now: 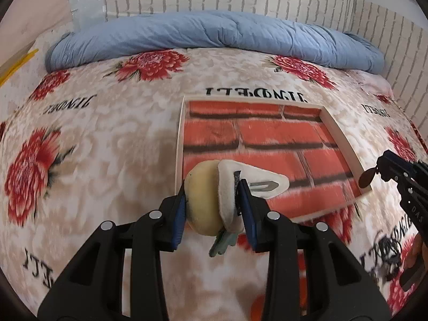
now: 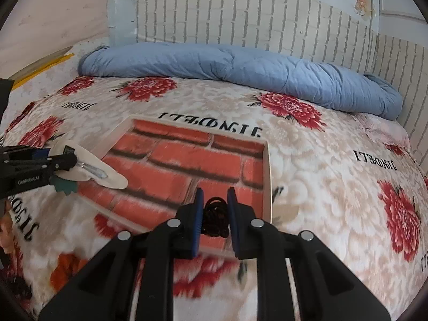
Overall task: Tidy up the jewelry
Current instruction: 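Carry the hair clip in the left tool over the brick-pattern tray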
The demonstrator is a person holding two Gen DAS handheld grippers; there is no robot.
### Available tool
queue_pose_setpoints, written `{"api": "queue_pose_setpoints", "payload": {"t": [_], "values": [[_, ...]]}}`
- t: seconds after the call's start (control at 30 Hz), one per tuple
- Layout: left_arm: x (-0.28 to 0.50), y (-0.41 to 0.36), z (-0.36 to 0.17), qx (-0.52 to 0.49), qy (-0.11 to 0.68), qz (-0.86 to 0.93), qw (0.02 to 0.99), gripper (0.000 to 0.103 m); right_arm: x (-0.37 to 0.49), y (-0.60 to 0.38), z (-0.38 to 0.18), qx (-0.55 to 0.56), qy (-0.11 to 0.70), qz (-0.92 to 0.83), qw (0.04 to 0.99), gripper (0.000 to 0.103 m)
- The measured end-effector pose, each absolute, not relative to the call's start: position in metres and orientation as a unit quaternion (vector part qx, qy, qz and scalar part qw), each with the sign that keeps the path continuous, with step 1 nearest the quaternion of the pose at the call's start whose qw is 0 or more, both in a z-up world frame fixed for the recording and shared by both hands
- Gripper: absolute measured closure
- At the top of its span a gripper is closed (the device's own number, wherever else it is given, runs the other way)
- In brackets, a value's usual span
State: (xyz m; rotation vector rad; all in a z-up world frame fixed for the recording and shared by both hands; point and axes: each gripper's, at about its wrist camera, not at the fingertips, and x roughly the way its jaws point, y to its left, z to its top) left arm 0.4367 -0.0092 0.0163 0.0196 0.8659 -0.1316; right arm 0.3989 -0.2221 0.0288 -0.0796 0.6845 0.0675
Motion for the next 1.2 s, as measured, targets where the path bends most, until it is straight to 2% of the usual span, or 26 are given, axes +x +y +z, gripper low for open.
{"api": "queue_pose_setpoints", "payload": {"t": [0.57,0.97,1.2], "values": [[0.578,-0.051,-0.019,0.043,0.432,-0.048,0.9,0.068,0.556,-0.244,-0.014,-0.017,0.365,-0.002,0.931,0.085],[0.601,-0.041,-0.043,0.016,0.458,-0.042,0.888,0.063,0.563,-0.253,-0.045,-0.017,0.418,-0.016,0.908,0.088],[0.602,-0.046,-0.047,0.04,0.46,-0.033,0.886,0.055,0.57,-0.25,-0.05,-0.022,0.433,-0.016,0.901,0.088]]}}
